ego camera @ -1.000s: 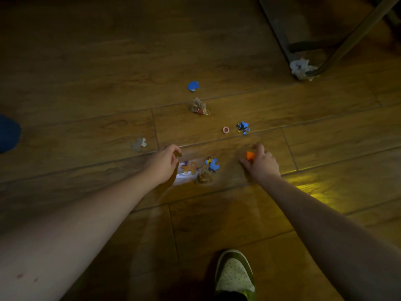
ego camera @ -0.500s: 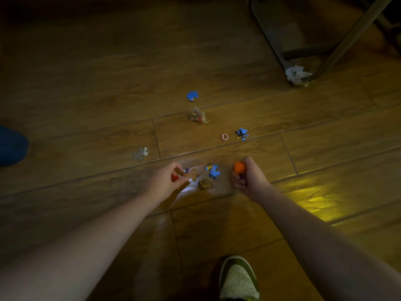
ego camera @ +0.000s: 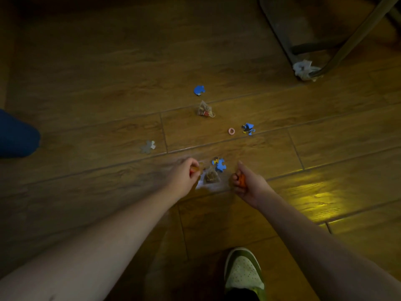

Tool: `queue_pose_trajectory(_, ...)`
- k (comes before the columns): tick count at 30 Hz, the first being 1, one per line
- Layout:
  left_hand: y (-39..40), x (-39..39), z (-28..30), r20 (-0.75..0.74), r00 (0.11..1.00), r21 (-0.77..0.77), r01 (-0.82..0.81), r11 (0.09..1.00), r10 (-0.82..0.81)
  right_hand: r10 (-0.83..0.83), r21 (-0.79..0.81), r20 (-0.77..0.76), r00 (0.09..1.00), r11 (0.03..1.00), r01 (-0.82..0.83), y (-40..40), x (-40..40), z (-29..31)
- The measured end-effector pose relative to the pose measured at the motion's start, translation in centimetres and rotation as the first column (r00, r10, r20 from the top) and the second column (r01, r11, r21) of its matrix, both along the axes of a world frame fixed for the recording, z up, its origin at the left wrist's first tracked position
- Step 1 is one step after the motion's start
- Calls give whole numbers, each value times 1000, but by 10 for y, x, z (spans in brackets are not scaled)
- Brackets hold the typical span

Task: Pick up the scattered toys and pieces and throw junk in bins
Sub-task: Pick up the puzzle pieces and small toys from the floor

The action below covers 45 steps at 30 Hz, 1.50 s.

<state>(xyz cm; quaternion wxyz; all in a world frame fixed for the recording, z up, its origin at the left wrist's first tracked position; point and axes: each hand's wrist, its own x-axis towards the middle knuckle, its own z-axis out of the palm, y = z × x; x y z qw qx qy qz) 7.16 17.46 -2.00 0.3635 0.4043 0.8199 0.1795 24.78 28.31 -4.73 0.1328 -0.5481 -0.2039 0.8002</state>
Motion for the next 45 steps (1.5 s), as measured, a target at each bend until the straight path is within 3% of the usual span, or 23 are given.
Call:
queue_pose_trajectory(5,6,22,-1,57,997,97,41,994,-47,132,45,98,986,990,-136,-21,1,-5)
queue_pose_trajectory(8,11,34,1,-36,986,196,167,966,-163,198,13,24,980,980,-199,-31,0,-4)
queue_pose_trajectory(11,17,43,4,-107,960,343,279,897,-258,152,-38,-131,980,987,-158,-32,3,-4)
queue_pose_trajectory(14,24,51,11,-148,935,344,354,870,-321,58,-70,-234,970,995,-76,-28,10,-1)
queue_pose_trajectory(18,22,49,10,-78,971,421,238,876,-226,5,-51,-243,970,999,-18,-24,17,3)
queue_pose_trajectory(20,21,40,1,-104,989,370,137,919,-106,-19,-43,-249,968,999,9,-21,21,5)
queue_pose_trajectory(21,19,34,-3,-157,980,289,161,944,-119,-31,-44,-247,969,999,21,-20,23,6)
queue_pose_trajectory(24,12,28,-18,-293,850,-5,456,890,-438,-45,-29,-217,975,999,40,-18,31,6)
queue_pose_trajectory(27,8,35,-24,-318,755,-106,573,813,-574,-37,-5,-176,984,999,36,-17,36,4)
queue_pose_trajectory(31,5,38,-27,-308,800,-76,518,852,-514,-94,-28,-171,981,995,90,-12,34,4)
queue_pose_trajectory(34,8,30,-23,-188,879,-89,428,899,-437,-177,-101,-241,954,982,157,-6,28,7)
queue_pose_trajectory(39,7,-6,-10,-108,935,-82,330,940,-337,-130,-112,-342,931,989,97,2,6,17)
queue_pose_trajectory(42,6,-32,-7,15,994,-28,107,994,-107,-48,-21,-347,936,999,44,4,-9,20)
queue_pose_trajectory(45,3,-58,-3,113,988,-13,-103,995,104,53,40,-339,939,998,-42,2,-22,23)
